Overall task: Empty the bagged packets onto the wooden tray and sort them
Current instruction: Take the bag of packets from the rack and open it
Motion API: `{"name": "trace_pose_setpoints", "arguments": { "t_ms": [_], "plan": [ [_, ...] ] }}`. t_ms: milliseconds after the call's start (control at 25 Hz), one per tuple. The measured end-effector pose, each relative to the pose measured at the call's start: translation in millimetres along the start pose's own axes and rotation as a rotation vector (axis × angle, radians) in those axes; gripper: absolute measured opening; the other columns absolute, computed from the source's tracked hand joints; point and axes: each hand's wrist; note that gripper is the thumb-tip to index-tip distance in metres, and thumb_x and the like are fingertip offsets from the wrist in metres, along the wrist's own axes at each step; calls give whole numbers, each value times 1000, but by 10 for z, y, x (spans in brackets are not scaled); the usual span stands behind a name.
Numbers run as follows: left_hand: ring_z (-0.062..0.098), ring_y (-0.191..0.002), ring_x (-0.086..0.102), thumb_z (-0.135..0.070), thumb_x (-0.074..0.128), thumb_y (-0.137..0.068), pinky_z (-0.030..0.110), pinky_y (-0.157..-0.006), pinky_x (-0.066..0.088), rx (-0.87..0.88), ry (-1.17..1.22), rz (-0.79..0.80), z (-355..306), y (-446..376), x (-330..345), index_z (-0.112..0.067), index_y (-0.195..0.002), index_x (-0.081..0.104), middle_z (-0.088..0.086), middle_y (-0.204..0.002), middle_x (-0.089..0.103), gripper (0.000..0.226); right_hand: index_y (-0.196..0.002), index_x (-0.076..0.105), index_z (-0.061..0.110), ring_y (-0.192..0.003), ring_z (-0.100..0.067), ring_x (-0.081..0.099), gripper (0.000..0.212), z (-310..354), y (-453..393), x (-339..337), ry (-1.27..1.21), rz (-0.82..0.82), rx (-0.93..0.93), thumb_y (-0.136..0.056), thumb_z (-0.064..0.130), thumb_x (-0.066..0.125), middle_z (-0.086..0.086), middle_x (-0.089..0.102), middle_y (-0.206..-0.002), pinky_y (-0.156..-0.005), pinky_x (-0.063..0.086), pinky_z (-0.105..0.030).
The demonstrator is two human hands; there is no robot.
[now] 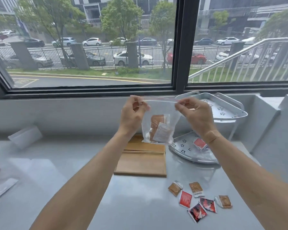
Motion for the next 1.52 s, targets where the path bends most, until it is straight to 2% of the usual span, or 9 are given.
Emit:
{"name": "trace_pose_setpoints", "arguments": {
  "t_ms": [200, 400, 720, 920, 1040, 1120, 1240, 1440, 1520],
  "plan": [
    [12, -86, 69, -10, 62, -92, 17, -77, 48, -181, 110, 1, 469, 1039, -474, -19, -90, 55, 0, -82, 73, 12, -77, 71, 34, -68, -1, 65, 19, -249, 925, 375, -39, 170, 51, -81, 17, 78, 18, 72, -73, -70, 52, -13],
    [17, -91, 70, -10, 68, -89, 33, -85, 52, -445, 64, 75, 939, 1822, -654, -5, -94, 61, 6, -90, 73, 10, -75, 70, 40, -72, 2, 66, 27, -615, 1738, 608, 63, 257, 219, -81, 15, 78, 26, 71, -77, -70, 49, -18],
    [11, -90, 66, -17, 69, -89, 22, -81, 45, -687, -36, 182, 1300, 2434, -734, -23, -82, 66, -16, -84, 69, 9, -80, 67, 51, -90, -1, 65, 35, -1008, 2763, 723, 204, 277, 293, -80, 18, 78, 30, 70, -89, -72, 47, -14],
    [6, -100, 63, -15, 66, -89, 29, -92, 46, -621, -86, 240, 1314, 2397, -672, -23, -89, 67, -12, -97, 70, 8, -85, 69, 35, -74, -3, 63, 18, -937, 2810, 780, 332, 289, 174, -79, 20, 78, 18, 68, -75, -65, 51, -25],
    [0, -96, 58, -23, 70, -86, 22, -83, 48, -569, -223, 104, 1237, 2359, -564, -33, -98, 60, -15, -107, 58, 19, -81, 70, 25, -60, -2, 58, 13, -864, 2829, 892, 431, 207, -5, -80, 14, 77, 14, 63, -69, -53, 50, -27],
    [6, -79, 58, -39, 72, -80, 27, -70, 55, -697, -246, 11, 1145, 2379, -515, -32, -93, 53, -13, -95, 55, 24, -78, 70, 20, -55, -5, 57, 7, -845, 2870, 962, 483, 158, -101, -82, 14, 71, 11, 63, -67, -46, 48, -26],
    [7, -58, 59, -57, 66, -78, 30, -53, 57, -984, -40, 164, 1039, 2470, -472, -19, -77, 60, -7, -70, 63, 39, -74, 70, 19, -49, -12, 56, 11, -861, 2948, 1073, 565, 148, -223, -84, 15, 66, 8, 63, -64, -36, 44, -28],
    [7, -62, 64, -26, 61, -86, 32, -57, 60, -1064, 10, 264, 964, 2571, -457, -12, -79, 71, 1, -78, 74, 19, -82, 72, 23, -54, -10, 60, 4, -831, 2994, 1099, 533, 250, -224, -82, 27, 71, 9, 65, -71, -37, 45, -26],
    [7, -61, 65, -22, 61, -85, 28, -54, 58, -1050, 2, 280, 968, 2560, -482, -13, -75, 72, 0, -74, 74, 18, -88, 72, 26, -58, -4, 60, 17, -799, 2974, 1069, 472, 305, -143, -80, 41, 72, 13, 66, -77, -42, 48, -23]
  ]
}}
Point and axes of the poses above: each hand's wrist, its own y-axis away from the middle knuckle, its own x-axis out of the palm, z = x × y
